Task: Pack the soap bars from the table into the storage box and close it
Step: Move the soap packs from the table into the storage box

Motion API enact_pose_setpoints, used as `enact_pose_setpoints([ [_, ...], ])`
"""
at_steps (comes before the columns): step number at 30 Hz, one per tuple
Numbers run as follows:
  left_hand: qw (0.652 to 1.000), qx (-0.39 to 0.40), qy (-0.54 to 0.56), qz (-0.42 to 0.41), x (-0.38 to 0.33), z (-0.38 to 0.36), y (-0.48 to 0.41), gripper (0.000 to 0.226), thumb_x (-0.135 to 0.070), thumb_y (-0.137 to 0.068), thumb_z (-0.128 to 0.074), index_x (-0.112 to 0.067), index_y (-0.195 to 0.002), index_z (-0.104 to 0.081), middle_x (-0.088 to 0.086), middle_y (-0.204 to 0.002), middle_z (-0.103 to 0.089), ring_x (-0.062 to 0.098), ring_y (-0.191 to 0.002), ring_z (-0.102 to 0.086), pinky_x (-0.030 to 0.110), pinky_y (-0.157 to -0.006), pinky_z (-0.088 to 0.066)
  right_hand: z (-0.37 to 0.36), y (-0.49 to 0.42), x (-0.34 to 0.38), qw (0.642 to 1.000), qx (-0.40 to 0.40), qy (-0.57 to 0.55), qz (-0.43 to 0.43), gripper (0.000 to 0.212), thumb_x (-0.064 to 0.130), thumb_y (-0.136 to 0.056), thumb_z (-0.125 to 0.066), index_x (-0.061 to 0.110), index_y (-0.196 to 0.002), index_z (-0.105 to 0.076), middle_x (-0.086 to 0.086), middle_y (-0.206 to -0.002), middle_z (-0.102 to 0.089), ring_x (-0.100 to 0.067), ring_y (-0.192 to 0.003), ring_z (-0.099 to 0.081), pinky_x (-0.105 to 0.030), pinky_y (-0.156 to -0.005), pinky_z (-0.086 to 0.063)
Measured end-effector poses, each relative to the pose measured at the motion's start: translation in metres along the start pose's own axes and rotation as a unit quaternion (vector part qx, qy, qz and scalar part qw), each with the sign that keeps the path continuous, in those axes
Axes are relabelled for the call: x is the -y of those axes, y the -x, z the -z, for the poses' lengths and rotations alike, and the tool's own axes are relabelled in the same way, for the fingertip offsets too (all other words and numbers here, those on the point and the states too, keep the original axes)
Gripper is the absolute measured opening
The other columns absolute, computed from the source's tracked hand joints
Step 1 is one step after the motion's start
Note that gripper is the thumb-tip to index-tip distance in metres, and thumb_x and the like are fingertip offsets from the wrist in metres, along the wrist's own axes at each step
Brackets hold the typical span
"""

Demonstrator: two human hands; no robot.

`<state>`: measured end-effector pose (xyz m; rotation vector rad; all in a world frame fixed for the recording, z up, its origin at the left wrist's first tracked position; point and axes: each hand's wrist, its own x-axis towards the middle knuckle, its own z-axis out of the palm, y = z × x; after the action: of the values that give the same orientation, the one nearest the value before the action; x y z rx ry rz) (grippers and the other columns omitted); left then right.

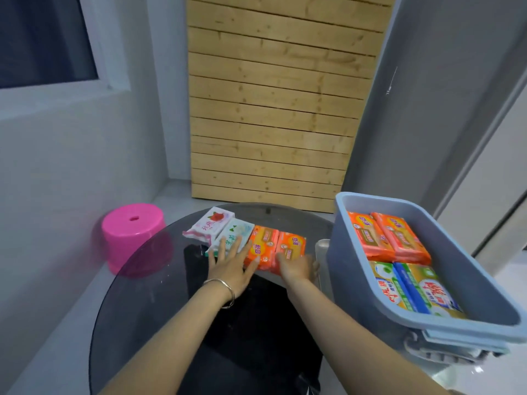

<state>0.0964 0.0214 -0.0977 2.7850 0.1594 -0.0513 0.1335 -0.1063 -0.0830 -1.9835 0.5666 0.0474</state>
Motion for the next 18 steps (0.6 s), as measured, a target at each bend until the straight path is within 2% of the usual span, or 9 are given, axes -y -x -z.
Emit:
enact_pose_setpoints([
  [3, 1.000, -0.002, -0.009, -0.028, -0.006, -0.005, 0.009, 0.063, -0.055, -0.093, -0.017, -0.031, -0.149, -0.001, -0.006, -0.160, 0.007, 0.023, -0.145, 0.019, 0.044, -0.117, 0.012, 0.003, 0.005, -0.008, 0.993, 0.010, -0.114, 0.016, 0.046, 0.023, -0.079, -0.070, 0.011, -0.113, -0.041, -0.011, -0.124, -0.057, -0.030, -0.112, -0.059, -0.046, -0.098, -0.048],
  [5, 0.999, -0.011, -0.008, -0.044, -0.009, -0.010, 0.016, 0.062, -0.054, -0.094, -0.018, -0.029, -0.149, -0.007, -0.005, -0.160, 0.004, 0.021, -0.146, 0.017, 0.042, -0.118, 0.010, 0.010, 0.012, -0.009, 0.983, 0.030, -0.178, 0.003, 0.038, 0.014, -0.086, -0.063, 0.010, -0.115, -0.037, -0.007, -0.110, -0.058, -0.025, -0.098, -0.063, -0.038, -0.087, -0.052],
  [7, 0.998, -0.019, 0.007, -0.053, -0.013, -0.011, 0.024, 0.060, -0.053, -0.094, -0.020, -0.028, -0.148, -0.012, -0.005, -0.160, 0.000, 0.020, -0.147, 0.012, 0.040, -0.119, 0.007, 0.017, 0.019, -0.012, 0.979, 0.042, -0.201, -0.008, 0.041, 0.010, -0.088, -0.059, 0.010, -0.121, -0.035, -0.006, -0.106, -0.055, -0.021, -0.090, -0.059, -0.033, -0.079, -0.051],
  [10, 0.998, -0.021, 0.030, -0.059, -0.015, -0.010, 0.041, 0.057, -0.051, -0.094, -0.024, -0.028, -0.146, -0.020, -0.004, -0.160, -0.008, 0.018, -0.148, 0.002, 0.038, -0.121, 0.001, 0.026, 0.035, -0.020, 0.977, 0.069, -0.202, -0.007, 0.047, 0.007, -0.087, -0.060, 0.012, -0.125, -0.033, -0.004, -0.105, -0.052, -0.019, -0.091, -0.056, -0.032, -0.082, -0.049],
  [12, 0.996, -0.008, 0.073, -0.059, -0.016, -0.007, 0.057, 0.053, -0.050, -0.094, -0.028, -0.029, -0.143, -0.028, -0.003, -0.156, -0.018, 0.021, -0.145, -0.013, 0.037, -0.120, -0.013, 0.034, 0.044, -0.027, 0.972, 0.107, -0.209, -0.024, 0.041, 0.005, -0.084, -0.062, 0.008, -0.120, -0.042, -0.005, -0.102, -0.059, -0.021, -0.092, -0.061, -0.037, -0.086, -0.053],
  [13, 0.993, -0.003, 0.110, -0.052, -0.016, -0.005, 0.063, 0.049, -0.048, -0.094, -0.031, -0.028, -0.139, -0.035, -0.001, -0.151, -0.025, 0.023, -0.140, -0.022, 0.036, -0.116, -0.021, 0.038, 0.047, -0.029, 0.968, 0.126, -0.216, -0.034, 0.030, 0.003, -0.083, -0.062, 0.007, -0.111, -0.051, -0.008, -0.095, -0.064, -0.024, -0.087, -0.064, -0.037, -0.079, -0.056],
  [15, 0.980, -0.021, 0.196, -0.019, -0.018, 0.002, 0.072, 0.042, -0.043, -0.094, -0.038, -0.023, -0.130, -0.044, 0.005, -0.136, -0.035, 0.026, -0.129, -0.035, 0.034, -0.108, -0.029, 0.050, 0.058, -0.032, 0.956, 0.183, -0.224, -0.057, 0.013, -0.001, -0.084, -0.059, 0.004, -0.096, -0.061, -0.012, -0.079, -0.067, -0.026, -0.068, -0.066, -0.031, -0.055, -0.057],
  [16, 0.972, -0.034, 0.232, 0.009, -0.017, 0.005, 0.072, 0.042, -0.040, -0.093, -0.043, -0.019, -0.129, -0.043, 0.008, -0.133, -0.035, 0.028, -0.127, -0.038, 0.035, -0.107, -0.031, 0.054, 0.061, -0.033, 0.949, 0.210, -0.225, -0.065, 0.012, -0.001, -0.084, -0.058, 0.003, -0.095, -0.062, -0.013, -0.077, -0.067, -0.024, -0.061, -0.066, -0.027, -0.046, -0.055],
  [18, 0.958, -0.020, 0.277, 0.073, -0.014, 0.013, 0.072, 0.051, -0.033, -0.091, -0.050, -0.011, -0.134, -0.035, 0.013, -0.138, -0.033, 0.031, -0.126, -0.044, 0.036, -0.105, -0.036, 0.063, 0.064, -0.036, 0.943, 0.238, -0.224, -0.066, 0.016, 0.001, -0.084, -0.060, 0.005, -0.099, -0.060, -0.012, -0.076, -0.066, -0.020, -0.055, -0.064, -0.021, -0.037, -0.050],
])
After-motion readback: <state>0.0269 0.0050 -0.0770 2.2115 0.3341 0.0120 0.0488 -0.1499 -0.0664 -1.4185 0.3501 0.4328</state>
